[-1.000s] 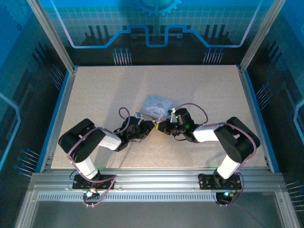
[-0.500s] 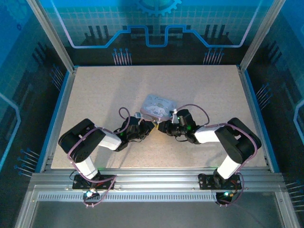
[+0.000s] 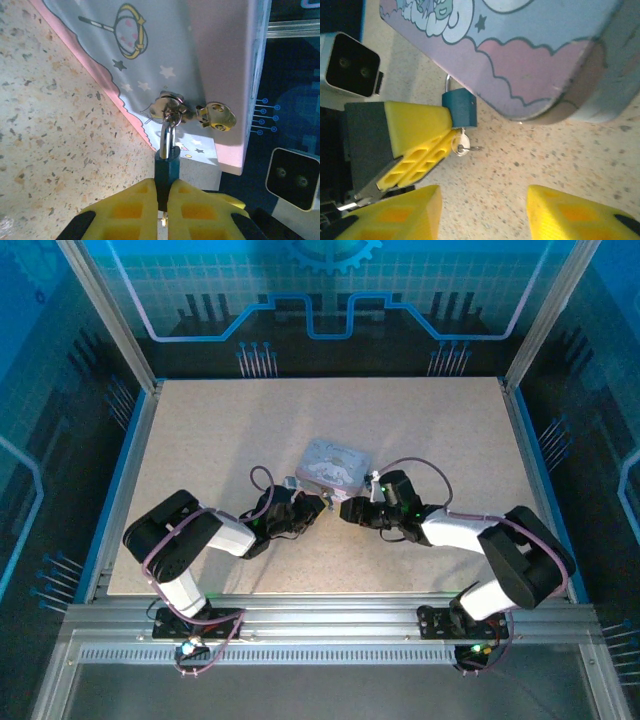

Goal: Unlock the padlock with the key

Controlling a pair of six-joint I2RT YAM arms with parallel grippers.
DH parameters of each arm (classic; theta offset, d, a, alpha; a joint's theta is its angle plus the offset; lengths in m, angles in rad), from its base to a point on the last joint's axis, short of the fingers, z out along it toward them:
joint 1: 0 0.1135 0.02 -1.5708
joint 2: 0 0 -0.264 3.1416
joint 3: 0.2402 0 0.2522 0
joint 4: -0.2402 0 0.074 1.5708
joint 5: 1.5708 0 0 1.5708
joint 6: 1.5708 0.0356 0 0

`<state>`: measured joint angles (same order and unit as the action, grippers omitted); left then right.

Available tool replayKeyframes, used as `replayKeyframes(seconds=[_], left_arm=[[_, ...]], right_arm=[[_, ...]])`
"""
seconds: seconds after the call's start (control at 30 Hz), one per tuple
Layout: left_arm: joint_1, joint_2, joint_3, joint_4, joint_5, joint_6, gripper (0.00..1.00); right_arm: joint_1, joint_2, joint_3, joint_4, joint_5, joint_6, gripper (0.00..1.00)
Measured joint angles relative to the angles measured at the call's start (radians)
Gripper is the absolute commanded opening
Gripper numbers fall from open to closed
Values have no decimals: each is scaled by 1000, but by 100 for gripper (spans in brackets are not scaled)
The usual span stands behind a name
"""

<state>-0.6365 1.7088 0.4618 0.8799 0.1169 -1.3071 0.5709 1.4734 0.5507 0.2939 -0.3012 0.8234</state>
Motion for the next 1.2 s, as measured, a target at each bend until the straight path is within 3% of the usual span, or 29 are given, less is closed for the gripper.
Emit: replayKeyframes(seconds=[0.3,0.5,0.73,1.2], left_arm=[[0,0,1,-6,0,0,10],[0,0,2,-10,0,0,10],[0,-4,9,-29,0,0,10],[0,-14,19,-60,0,0,10]], right_arm=[[-3,-101,74,-201,109,-220,81],[-2,-177,85,-263,168,-372,91],[32,-229,85,-278,238,-522,94],[246,-316,-49,-91,432,-1033,96]])
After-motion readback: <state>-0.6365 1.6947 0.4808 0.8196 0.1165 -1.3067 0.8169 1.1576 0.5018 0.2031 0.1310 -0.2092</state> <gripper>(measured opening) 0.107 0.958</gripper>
